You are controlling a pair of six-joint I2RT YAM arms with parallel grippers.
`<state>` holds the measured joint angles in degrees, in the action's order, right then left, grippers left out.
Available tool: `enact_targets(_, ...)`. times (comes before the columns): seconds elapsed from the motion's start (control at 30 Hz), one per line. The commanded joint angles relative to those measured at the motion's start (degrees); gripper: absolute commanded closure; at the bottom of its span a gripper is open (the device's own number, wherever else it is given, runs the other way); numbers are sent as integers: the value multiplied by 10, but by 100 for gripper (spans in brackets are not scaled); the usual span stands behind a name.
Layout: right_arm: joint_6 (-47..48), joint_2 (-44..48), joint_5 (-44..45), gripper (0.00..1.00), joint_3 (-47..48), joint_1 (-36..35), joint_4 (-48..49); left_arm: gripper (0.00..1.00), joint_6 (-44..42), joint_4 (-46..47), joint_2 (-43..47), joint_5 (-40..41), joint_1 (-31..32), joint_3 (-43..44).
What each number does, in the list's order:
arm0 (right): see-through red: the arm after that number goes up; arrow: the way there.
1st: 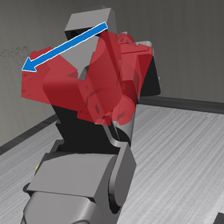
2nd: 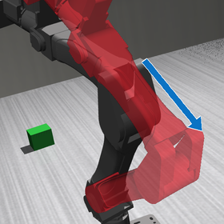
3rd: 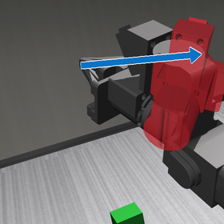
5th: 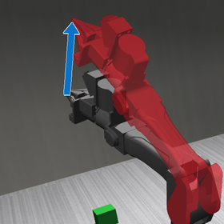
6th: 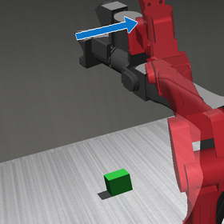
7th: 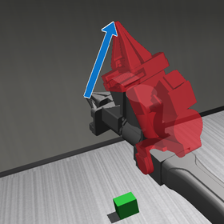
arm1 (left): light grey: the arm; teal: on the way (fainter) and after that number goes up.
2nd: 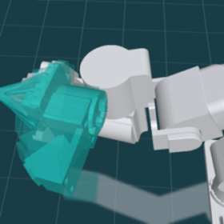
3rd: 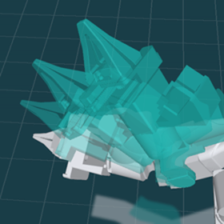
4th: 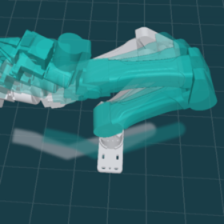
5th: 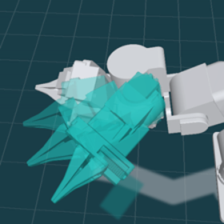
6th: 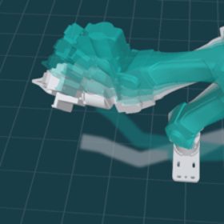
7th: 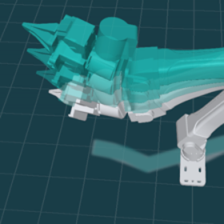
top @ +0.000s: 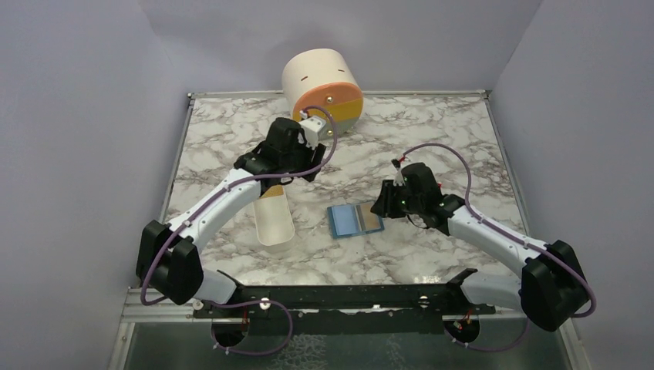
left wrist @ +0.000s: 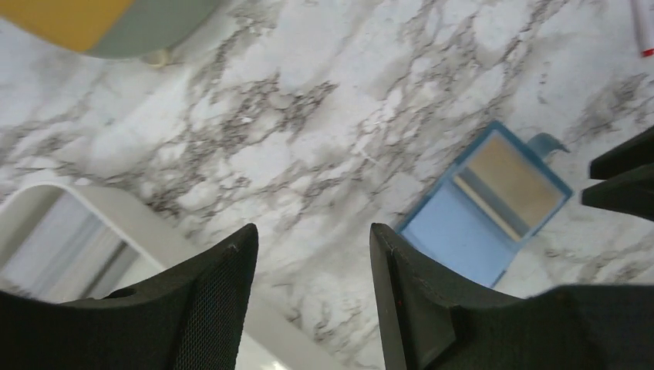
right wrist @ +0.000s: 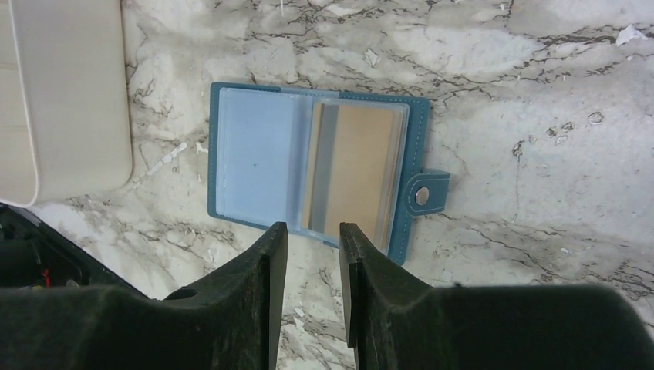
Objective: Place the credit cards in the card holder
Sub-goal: Pick up the credit card from the storage box.
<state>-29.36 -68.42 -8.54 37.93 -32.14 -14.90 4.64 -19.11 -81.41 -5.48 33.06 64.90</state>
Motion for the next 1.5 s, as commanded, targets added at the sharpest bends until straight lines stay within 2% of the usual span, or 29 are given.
enact_targets(0.0,-10,14,-31,68,-3,1,14,41,-160,-73,17,1,-61,33)
enact_targets(0.13,-5,35,-32,68,7,-2,5,37,-251,-108,1,29,-87,53)
enact_targets(0.23,-6,46,-40,68,6,-2,3,37,-322,-117,-12,18,-105,53)
enact_targets(0.43,9,45,-44,68,19,-4,-14,37,-395,-109,-11,-5,-161,35)
enact_targets(0.6,14,47,-46,68,28,-4,-7,34,-410,-89,-27,17,-165,30)
enact_targets(0.97,12,34,-55,68,41,-4,-11,37,-485,-54,-93,104,-181,5)
enact_targets(1.47,4,28,-64,68,49,-4,-11,38,-533,8,-127,100,-190,-29)
